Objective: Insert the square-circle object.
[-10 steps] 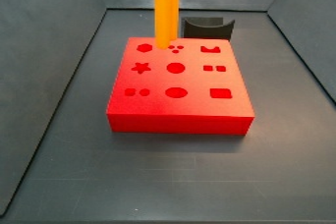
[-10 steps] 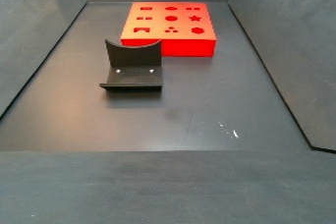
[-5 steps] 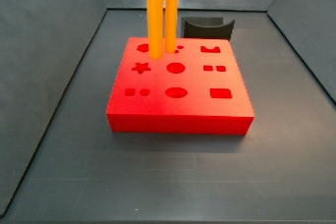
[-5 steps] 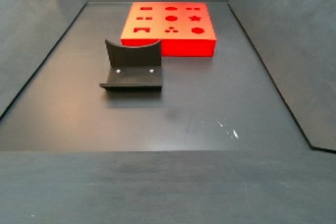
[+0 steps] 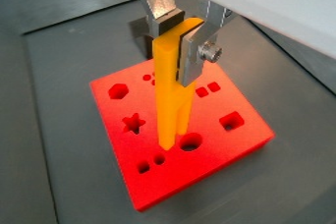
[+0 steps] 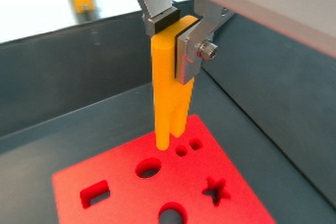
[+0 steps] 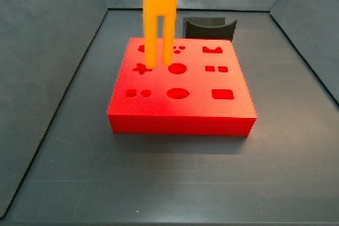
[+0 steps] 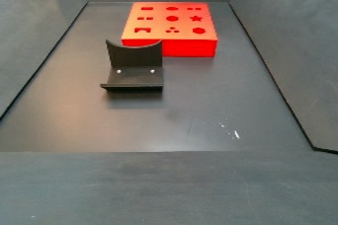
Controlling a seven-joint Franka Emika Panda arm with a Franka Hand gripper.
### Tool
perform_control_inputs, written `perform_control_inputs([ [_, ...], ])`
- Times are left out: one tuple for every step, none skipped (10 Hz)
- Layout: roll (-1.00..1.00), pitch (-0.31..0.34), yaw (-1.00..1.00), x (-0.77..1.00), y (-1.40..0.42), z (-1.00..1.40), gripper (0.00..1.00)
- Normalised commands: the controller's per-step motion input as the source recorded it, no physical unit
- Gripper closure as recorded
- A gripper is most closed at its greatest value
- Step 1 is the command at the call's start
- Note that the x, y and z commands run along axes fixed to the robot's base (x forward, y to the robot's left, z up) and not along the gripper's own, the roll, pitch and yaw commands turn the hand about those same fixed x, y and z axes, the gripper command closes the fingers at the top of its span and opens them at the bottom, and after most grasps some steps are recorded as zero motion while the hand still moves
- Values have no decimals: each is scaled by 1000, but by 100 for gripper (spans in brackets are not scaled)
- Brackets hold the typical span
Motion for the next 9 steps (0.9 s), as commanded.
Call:
perform_control_inputs([
  [46,-7,-1000,0,0,-291,100],
  [29,-14,-1000,0,0,-326,100],
  [0,-11,-986,-37,-34,-286,100],
  [-71,-194,-651,-323,-54,-83,100],
  [-30,-217,-357,-571,-34,0,100],
  [-13,-220,-194,-483,0,-3,100],
  [-59,-146,0,-269,0,0,100],
  [-117,-103,46,-9,0,-146,100],
  [-176,-93,0,26,0,-231,100],
])
